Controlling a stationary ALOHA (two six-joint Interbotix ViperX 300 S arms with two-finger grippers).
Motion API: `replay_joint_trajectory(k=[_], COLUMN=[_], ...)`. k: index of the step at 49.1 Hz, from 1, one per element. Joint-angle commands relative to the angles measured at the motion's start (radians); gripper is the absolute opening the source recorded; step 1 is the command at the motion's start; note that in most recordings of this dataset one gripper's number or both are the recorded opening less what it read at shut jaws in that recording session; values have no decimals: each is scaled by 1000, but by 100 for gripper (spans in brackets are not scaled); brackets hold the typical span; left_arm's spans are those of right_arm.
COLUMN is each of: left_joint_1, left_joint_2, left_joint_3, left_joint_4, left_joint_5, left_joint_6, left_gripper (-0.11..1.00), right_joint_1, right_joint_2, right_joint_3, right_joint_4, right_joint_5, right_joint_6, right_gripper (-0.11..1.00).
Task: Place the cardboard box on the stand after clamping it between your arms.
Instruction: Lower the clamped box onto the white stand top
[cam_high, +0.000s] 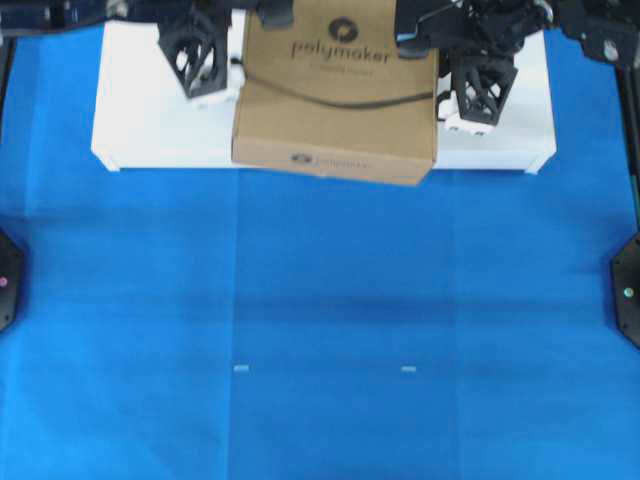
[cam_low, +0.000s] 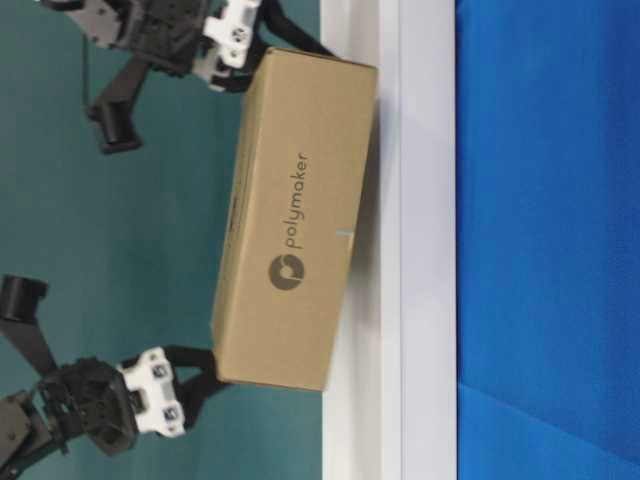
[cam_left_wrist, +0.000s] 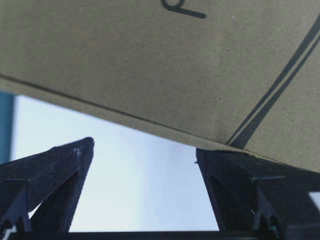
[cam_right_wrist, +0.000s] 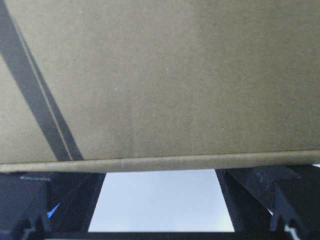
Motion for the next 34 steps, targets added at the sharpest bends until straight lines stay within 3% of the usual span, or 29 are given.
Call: replay_joint_trajectory(k=[1,16,34], left_joint_1=[-51,-34,-31], left_joint_2=[12,43,48], left_joint_3=[-130,-110,-20], left_joint_4=[-26,-26,-26], left_joint_5=[-164,-150,-163], left_joint_6=[-18,-26,-28], left_gripper=[81,81,81], right_joint_1=[51,23,11], right_joint_2=[-6,9,11], right_joint_3=[-163,-199,-236], right_joint_4=[103,123,123], right_joint_5=[-117,-114,-112], right_joint_6=[-35,-58,-58], right_gripper=[98,98,98])
